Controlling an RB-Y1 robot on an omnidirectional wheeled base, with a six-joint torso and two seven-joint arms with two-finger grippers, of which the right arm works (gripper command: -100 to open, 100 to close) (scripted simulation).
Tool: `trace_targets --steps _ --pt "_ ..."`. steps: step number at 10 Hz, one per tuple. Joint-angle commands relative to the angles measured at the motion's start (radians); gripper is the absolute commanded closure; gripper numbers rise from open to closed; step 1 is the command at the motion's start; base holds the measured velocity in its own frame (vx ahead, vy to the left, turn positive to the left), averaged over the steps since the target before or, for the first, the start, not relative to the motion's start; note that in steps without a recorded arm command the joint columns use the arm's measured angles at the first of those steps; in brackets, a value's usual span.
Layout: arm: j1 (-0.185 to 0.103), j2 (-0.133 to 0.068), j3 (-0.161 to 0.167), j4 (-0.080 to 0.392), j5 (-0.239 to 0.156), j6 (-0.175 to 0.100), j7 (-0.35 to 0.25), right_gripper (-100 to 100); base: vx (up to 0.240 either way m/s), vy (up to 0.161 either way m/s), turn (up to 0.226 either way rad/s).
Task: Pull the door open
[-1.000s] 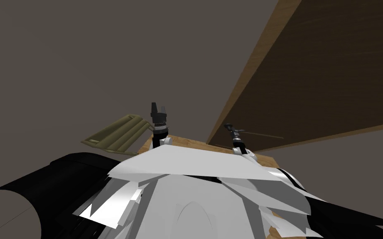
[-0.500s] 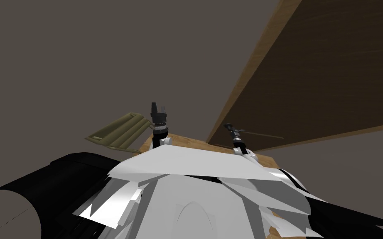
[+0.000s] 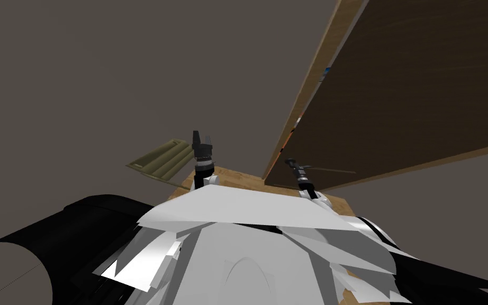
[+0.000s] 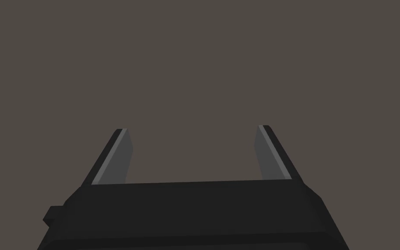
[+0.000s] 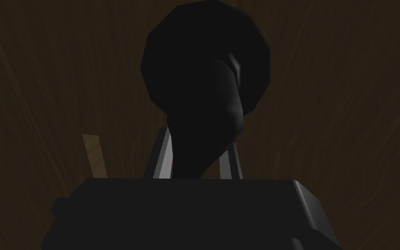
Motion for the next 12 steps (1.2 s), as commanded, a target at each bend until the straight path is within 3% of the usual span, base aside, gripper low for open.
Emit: trace_targets --steps 1,3,4,6,9,10,12 --pt "0.009 -0.012 0.018 -0.005 0.011 -0.019 -0.022 100 -0.223 -0.076 0.085" --pt "0.017 -0.024 0.037 -0.010 0.022 -0.034 -0.043 100 -0.171 -0.075 0.058" --pt "0.021 -0.019 0.032 -0.021 0.018 -0.018 -0.036 100 -0.078 -0.025 0.012" --pt "0.051 -0.044 0.053 -0.018 0.027 -0.069 -0.066 100 -0.165 -0.060 0.127" --pt "0.069 -0.061 0.065 -0.018 0.032 -0.101 -0.084 100 -0.132 -0.069 0.085" --pt "0.087 -0.079 0.078 -0.018 0.037 -0.135 -0.102 100 -0.197 -0.078 0.141" --pt "0.107 -0.099 0.092 -0.018 0.043 -0.172 -0.122 100 -0.201 -0.100 0.133"
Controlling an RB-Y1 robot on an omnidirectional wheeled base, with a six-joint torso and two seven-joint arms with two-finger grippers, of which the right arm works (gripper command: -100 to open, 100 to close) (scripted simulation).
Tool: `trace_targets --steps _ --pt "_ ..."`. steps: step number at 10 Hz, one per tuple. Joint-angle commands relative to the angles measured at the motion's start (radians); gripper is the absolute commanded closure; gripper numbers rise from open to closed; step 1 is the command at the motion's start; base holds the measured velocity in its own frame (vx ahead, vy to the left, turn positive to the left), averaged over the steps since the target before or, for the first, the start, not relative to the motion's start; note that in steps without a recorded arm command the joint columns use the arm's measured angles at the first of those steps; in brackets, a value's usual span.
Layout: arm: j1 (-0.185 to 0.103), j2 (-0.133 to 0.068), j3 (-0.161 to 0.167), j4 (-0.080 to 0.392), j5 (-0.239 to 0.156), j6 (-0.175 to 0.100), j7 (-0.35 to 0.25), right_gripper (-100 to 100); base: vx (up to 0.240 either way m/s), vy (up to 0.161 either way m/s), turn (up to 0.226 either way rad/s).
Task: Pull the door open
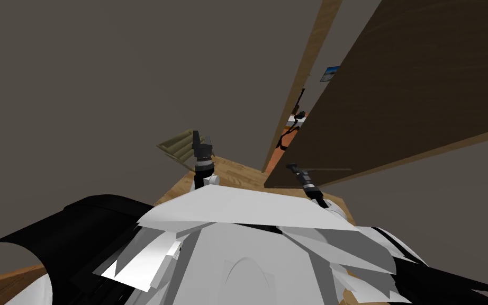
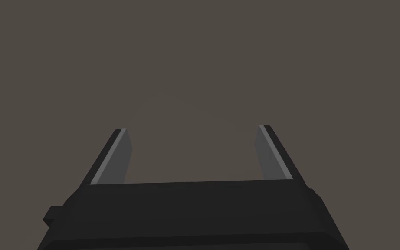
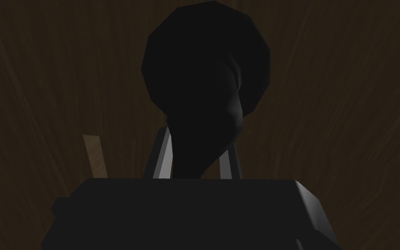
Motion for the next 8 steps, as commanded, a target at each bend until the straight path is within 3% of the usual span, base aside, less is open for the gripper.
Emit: trace_targets --steps 1,2,3,4,8 --pt "0.025 -0.018 0.010 -0.018 0.004 -0.024 -0.016 100 -0.232 -0.106 0.100" --pt "0.017 -0.011 0.007 -0.013 0.003 -0.015 -0.011 100 -0.103 -0.043 0.013" --pt "0.033 -0.019 0.013 -0.004 0.003 -0.044 -0.019 100 -0.164 -0.097 0.211" --pt "0.033 -0.019 0.013 -0.004 0.003 -0.044 -0.019 100 -0.168 -0.097 0.148" --pt "0.059 -0.043 0.022 0.022 0.001 -0.110 -0.035 100 -0.175 -0.093 0.178"
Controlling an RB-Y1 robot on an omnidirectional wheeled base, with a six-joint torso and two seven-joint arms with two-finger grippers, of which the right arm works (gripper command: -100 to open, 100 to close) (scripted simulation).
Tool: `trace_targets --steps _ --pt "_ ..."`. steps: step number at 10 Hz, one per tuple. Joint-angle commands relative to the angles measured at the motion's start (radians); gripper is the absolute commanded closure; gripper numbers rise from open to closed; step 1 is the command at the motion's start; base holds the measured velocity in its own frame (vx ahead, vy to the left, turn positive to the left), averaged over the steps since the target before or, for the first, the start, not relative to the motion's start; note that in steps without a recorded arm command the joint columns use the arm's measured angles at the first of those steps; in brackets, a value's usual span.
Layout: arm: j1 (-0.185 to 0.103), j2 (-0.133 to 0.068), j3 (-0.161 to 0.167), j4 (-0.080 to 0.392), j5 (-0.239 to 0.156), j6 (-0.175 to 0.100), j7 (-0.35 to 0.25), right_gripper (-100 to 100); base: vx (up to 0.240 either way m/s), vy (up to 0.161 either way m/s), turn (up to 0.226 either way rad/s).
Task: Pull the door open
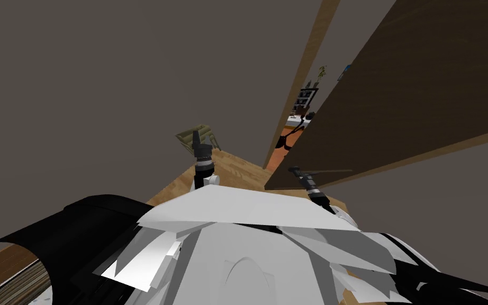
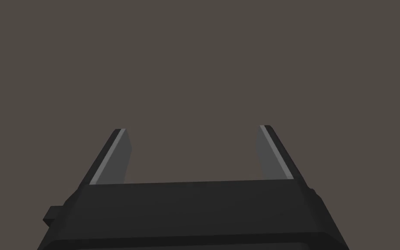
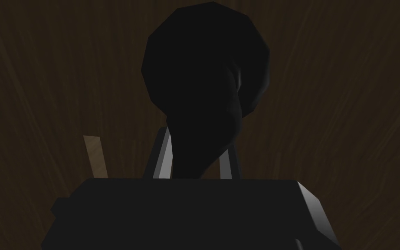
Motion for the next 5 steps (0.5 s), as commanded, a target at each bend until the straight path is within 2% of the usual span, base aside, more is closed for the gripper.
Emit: trace_targets --steps 1,2,3,5 --pt "0.023 -0.012 0.002 -0.009 -0.002 -0.024 -0.004 100 -0.218 -0.106 0.215" --pt "0.029 -0.018 0.004 -0.003 -0.003 -0.039 -0.007 100 -0.220 -0.099 0.164" --pt "0.029 -0.018 0.004 -0.003 -0.003 -0.039 -0.007 100 -0.140 -0.065 0.045" --pt "0.040 -0.027 0.007 0.007 -0.004 -0.065 -0.013 100 -0.116 -0.061 0.109"
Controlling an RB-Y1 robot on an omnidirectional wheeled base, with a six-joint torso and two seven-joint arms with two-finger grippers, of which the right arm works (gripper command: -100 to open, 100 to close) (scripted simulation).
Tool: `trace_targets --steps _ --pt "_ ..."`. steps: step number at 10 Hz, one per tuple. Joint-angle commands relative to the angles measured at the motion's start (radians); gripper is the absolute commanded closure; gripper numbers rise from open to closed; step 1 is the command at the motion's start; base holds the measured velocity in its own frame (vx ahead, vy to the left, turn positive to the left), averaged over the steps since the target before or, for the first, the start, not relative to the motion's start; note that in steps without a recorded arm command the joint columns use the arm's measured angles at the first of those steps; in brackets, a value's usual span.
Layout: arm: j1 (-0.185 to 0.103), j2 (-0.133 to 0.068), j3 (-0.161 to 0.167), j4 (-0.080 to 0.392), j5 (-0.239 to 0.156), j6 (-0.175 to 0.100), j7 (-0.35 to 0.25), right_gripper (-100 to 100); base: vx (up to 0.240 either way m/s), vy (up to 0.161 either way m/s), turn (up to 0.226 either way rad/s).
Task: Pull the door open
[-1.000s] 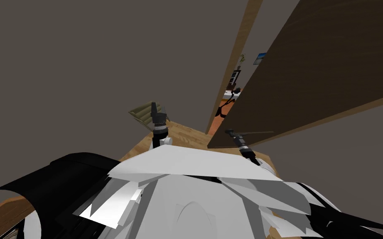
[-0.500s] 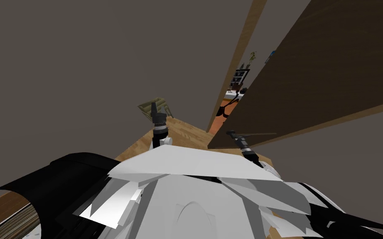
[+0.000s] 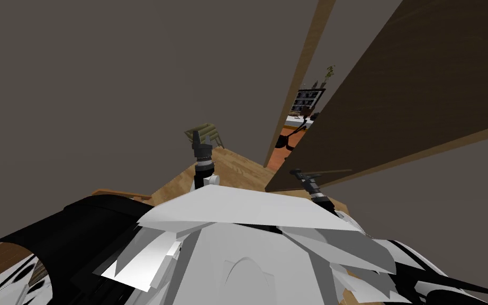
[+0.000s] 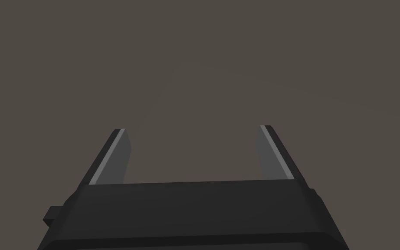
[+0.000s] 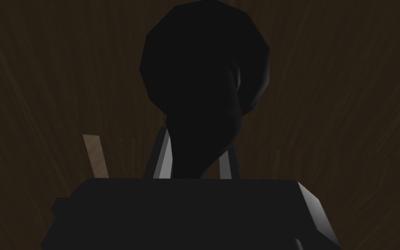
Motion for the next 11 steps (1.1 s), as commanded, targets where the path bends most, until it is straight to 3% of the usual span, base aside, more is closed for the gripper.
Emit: trace_targets --steps 1,8,11 --pt "0.000 0.000 0.000 0.000 0.000 0.000 0.000 100 -0.066 -0.036 0.037" --pt "0.034 -0.020 0.004 0.047 -0.012 -0.091 -0.008 100 -0.192 -0.102 0.201" --pt "0.041 -0.024 0.004 0.056 -0.014 -0.109 -0.009 100 -0.145 -0.069 0.113"
